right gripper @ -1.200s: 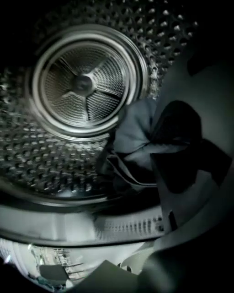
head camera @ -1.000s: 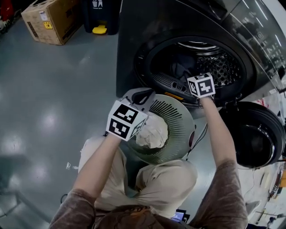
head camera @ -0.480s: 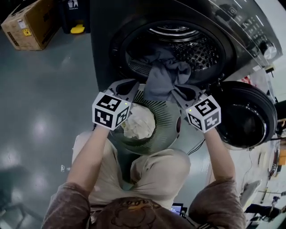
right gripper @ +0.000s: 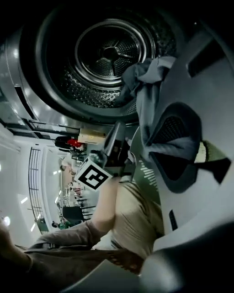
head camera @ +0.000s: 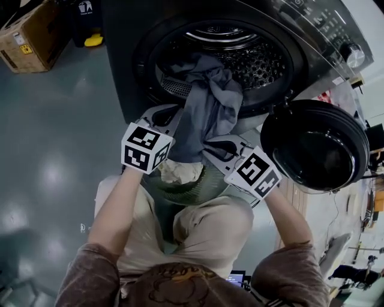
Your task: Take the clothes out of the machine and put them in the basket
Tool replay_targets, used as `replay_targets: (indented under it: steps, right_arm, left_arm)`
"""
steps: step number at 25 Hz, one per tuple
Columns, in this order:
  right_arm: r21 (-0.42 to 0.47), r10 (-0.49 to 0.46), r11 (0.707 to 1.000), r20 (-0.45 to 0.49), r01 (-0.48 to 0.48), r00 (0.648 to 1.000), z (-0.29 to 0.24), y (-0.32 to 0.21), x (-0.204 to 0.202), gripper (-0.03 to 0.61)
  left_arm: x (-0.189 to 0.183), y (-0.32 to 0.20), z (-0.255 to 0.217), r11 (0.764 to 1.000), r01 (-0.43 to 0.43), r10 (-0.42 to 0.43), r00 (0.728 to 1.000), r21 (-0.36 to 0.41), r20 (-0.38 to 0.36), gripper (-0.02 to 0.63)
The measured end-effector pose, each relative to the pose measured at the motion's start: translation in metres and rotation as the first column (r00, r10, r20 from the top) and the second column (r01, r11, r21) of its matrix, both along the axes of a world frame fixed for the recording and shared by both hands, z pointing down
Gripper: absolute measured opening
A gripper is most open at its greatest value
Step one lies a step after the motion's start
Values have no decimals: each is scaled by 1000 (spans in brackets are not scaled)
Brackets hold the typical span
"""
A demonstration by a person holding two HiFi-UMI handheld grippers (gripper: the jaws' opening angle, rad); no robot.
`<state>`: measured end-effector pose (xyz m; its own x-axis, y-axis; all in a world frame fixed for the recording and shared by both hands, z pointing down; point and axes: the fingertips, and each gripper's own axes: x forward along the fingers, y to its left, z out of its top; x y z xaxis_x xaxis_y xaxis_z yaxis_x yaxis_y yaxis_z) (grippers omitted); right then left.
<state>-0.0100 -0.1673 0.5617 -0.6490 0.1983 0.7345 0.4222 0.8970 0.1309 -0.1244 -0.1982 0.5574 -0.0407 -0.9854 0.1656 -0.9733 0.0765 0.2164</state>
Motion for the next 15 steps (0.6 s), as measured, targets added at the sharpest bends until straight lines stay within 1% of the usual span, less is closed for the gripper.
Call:
replay_targets:
  steps: [2,3,5,6,8,9,10,11,13,15]
  right_arm:
    - [15,11,1000,25,-12,1000,1,-5,-7,72]
    - [19,31,999,49,-32,998,-2,-10,-12,103]
    - [25,74,997,105,-77,992,-13,-22,-24,206]
    - [26,94,995,133,-98,987,-20,-29,-30,216]
    - [21,135,990,184,-142,974,-33,-48,-45,272]
    - [12,163,986,204,-169,965,-36,-61,-54,285]
    - [-1,194,980,223,-199,955,-37,-77,-65,293]
    - [-20,223,974,243,-225,944,-37,-93,-79,318]
    - [-49,259,966,273,-255,927,-35,-120,-113,341]
    - [-36,283,958,275,-284,919,-29,-147,-145,387]
  left_arm:
    - [1,1,1,1000,-1,1,1000,-3,3,6]
    - [1,1,1,1000,-2,2,1000,-5,5,6]
    - [-2,3,1,1000,1,-1,1000,-8,5,7]
    - [-4,4,1,1000,5,-5,1000,-9,4,6]
    - [-7,6,0,1000,13,-13,1000,-10,4,6]
    - [-8,7,0,1000,17,-17,1000,-11,7,6]
    - [-10,8,0,1000,20,-20,1000,-12,11,6]
    - [-11,9,0,1000,22,-22,1000,-12,14,6]
    - [-11,11,-1,1000,25,-25,1000,-12,17,6]
    - [-10,12,-2,1000,26,-26,999,-9,19,6]
